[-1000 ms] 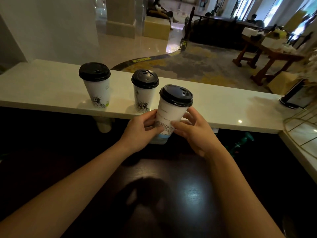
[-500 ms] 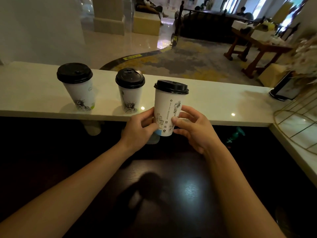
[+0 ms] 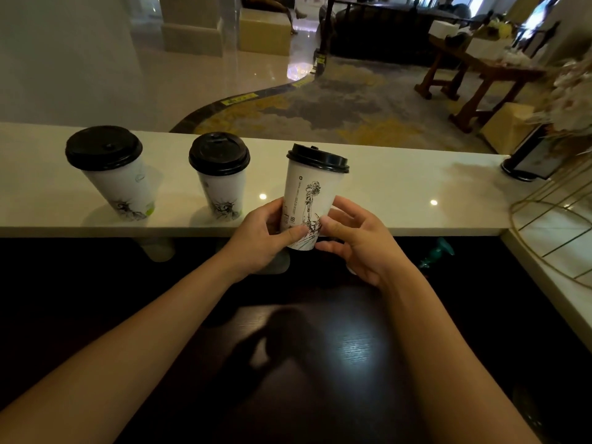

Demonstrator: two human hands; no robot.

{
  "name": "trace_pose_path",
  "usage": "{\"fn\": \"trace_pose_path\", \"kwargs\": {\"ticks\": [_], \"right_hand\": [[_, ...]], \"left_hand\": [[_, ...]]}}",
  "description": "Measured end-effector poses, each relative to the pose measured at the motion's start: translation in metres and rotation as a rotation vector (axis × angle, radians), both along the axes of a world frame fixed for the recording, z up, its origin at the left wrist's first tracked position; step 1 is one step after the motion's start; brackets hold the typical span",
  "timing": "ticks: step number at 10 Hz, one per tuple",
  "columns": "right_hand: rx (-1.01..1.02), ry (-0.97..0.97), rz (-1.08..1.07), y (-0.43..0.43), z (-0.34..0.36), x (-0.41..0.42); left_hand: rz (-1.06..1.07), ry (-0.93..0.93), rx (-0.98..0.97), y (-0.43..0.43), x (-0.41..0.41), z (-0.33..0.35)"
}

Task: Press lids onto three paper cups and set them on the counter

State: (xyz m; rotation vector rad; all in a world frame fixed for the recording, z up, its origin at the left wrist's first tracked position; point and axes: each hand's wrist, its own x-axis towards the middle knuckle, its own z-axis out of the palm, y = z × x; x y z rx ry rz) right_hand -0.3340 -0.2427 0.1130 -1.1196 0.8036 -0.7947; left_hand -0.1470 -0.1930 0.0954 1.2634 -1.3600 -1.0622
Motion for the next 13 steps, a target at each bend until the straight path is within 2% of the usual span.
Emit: {"fn": "trace_pose_path", "kwargs": {"ticks": [1, 3, 6, 10, 12, 13], "right_hand": [[-0.047, 0.062, -0.033, -0.008, -0.005, 0.002], [-0.191, 0.238, -0.157, -0.019, -0.012, 0.013], [-0.258, 0.357, -0.251, -0.039, -0.025, 0.025], [-0.216, 0.27, -0.312, -0.051, -0.038, 0.009], [-0.147, 0.267, -0.36, -0.052, -0.048, 0.013], [-0.144, 0.313, -0.44, -0.047, -0.053, 0.015]], "left_hand": [[-0.003, -0.044, -0.029, -0.009, -0.002, -0.003], [0.239, -0.282, -0.093, -0.027, -0.008, -0.025], [0.373, -0.313, -0.05, -0.048, -0.023, -0.03], [0.369, -0.369, -0.051, -0.06, -0.044, -0.033], [0.367, -0.336, -0.015, -0.065, -0.041, -0.033], [0.38, -0.261, 0.057, -0.063, -0.04, -0.032]]}}
